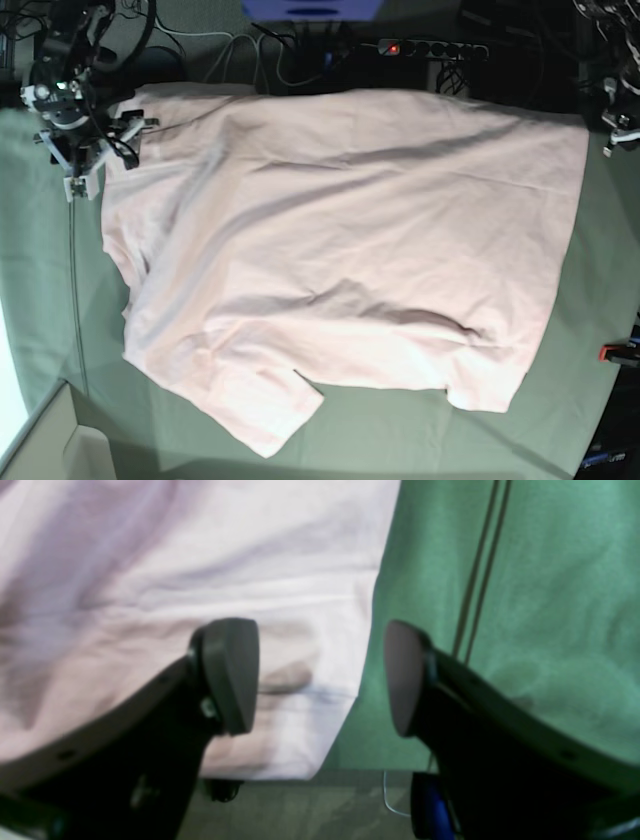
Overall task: Layout the t-shirt on the table in an organized manner, then fold the t-shirt properly
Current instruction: 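Grasp the shirt corners near the collar with both grippers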
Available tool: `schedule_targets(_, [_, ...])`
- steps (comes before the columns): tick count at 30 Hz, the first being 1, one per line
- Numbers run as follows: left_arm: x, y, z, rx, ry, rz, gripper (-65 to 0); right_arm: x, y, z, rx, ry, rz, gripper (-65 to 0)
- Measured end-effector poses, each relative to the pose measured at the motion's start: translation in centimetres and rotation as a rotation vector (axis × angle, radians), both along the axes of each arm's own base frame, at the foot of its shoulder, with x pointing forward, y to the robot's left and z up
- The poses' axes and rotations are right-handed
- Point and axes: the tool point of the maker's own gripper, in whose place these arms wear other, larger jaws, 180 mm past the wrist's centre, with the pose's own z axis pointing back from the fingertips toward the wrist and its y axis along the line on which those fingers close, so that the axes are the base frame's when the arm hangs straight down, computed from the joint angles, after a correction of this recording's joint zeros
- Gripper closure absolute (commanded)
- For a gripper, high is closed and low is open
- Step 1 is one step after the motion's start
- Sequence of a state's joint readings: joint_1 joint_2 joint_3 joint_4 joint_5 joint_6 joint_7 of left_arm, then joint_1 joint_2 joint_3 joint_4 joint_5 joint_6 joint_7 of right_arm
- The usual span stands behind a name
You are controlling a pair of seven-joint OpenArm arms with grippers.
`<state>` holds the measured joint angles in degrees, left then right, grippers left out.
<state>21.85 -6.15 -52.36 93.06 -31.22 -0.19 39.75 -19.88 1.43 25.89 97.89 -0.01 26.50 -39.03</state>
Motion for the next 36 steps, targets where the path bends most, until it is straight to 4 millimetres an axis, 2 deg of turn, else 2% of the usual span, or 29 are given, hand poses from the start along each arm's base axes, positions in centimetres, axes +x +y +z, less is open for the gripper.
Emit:
schedule_targets(3, [-0.1,-0.2,-0.4,-0.017,0.009,-0.001,-32.5,0.0,0.0,0.0,0.001,0.000,0.001,-40.1])
schedule_targets(6, [-1.4,-0.5,-2.7,-0.074,0.075,0.009,-48.5,-0.5,0.0,-0.2,-0.001,0.010,0.001,-40.1])
schedule_targets(8, [-2.2,-0.6,-3.8,-0.097,0.099,0.023,-53.8,-0.8,0.0,-0.2,-0.004,0.017,0.002,-40.1])
schedule_targets(11, [-2.2,-1.2,-5.1,-0.115,0.137,-0.007,-53.9,-1.1,0.1,-0.1,-0.006,0.018,0.003,-40.1])
schedule_targets(15, [0.5,-3.9,-5.8,-0.132,0.118,-0.211,-53.9,-1.0,0.1,-0.1,-0.004,0.017,0.002,-40.0])
schedule_targets(17, [0.5,-4.2,-6.3,-0.144,0.122,-0.217,-54.0,-1.0,0.1,-0.1,-0.003,0.017,0.003,-40.0])
schedule_targets(21, [-0.5,-3.5,-7.4,-0.114,0.156,-0.196,-54.2,-1.5,0.1,-0.3,-0.004,0.026,0.003,-40.0])
schedule_targets(26, [-0.1,-2.4,-7.1,-0.019,0.162,-0.202,-54.2,-1.9,0.0,-0.4,-0.006,0.035,0.002,-39.9])
schedule_targets(32, [-0.6,-2.4,-8.0,-0.035,0.180,-0.203,-54.0,-1.8,0.0,-0.4,-0.007,0.035,0.002,-39.9])
schedule_targets(36, [0.0,-2.2,-8.6,-0.058,0.161,-0.188,-53.9,-1.8,0.0,-0.4,-0.005,0.034,0.002,-39.9])
